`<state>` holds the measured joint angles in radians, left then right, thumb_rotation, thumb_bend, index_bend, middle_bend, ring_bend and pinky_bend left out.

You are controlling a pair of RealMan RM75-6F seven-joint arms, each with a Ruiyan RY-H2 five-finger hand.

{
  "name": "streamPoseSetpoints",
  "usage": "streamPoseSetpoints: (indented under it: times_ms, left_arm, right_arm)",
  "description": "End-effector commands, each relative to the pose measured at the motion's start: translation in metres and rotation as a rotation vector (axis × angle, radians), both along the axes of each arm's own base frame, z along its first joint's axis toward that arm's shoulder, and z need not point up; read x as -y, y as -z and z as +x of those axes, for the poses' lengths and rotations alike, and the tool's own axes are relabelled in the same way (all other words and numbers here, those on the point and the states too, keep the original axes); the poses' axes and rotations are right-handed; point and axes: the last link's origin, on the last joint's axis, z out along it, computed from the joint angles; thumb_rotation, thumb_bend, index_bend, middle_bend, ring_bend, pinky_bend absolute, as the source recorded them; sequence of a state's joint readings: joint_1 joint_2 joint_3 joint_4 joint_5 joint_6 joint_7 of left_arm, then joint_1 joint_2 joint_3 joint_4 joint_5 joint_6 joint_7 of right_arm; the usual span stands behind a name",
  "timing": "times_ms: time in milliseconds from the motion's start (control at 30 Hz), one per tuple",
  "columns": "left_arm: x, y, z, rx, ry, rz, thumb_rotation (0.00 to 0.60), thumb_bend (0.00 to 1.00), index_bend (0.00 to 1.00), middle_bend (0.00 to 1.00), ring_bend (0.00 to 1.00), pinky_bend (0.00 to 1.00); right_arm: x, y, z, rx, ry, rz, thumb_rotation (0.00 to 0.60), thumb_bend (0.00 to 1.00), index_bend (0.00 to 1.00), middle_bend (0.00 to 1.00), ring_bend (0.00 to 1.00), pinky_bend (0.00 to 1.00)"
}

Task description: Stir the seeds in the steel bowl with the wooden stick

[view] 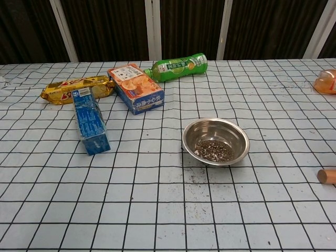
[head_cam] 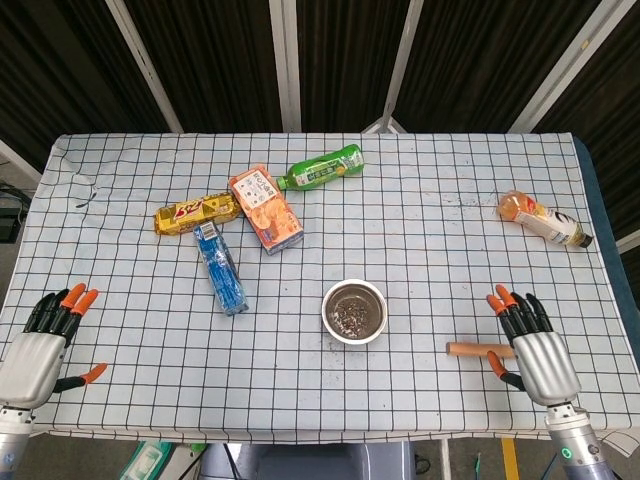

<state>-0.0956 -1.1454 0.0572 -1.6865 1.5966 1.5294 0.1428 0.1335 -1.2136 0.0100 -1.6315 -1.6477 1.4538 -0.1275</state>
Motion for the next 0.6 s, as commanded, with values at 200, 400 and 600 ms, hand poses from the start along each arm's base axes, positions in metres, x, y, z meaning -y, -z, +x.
streamPoseSetpoints:
  times_ms: [200, 400, 600]
  left_arm:
    - [-0.002, -0.002, -0.002, 0.019, -0.001, 0.007, 0.6, 0.05, 0.0, 0.0, 0.0, 0.0]
    - [-0.004, -0.003, -0.003, 0.026, -0.003, 0.004, 0.6, 0.05, 0.0, 0.0, 0.0, 0.0]
    - [-0.005, -0.004, -0.005, 0.033, -0.011, 0.001, 0.6, 0.05, 0.0, 0.0, 0.0, 0.0]
  right_arm:
    - [0.011, 0.043, 0.009, -0.112, -0.036, 0.048, 0.6, 0.4, 0.26, 0.28, 0.27, 0.02]
    - [0.017, 0.07, 0.009, -0.147, -0.003, 0.086, 0.6, 0.4, 0.26, 0.29, 0.27, 0.01]
    - [0.019, 0.086, 0.007, -0.174, 0.02, 0.095, 0.6, 0.39, 0.26, 0.29, 0.27, 0.02]
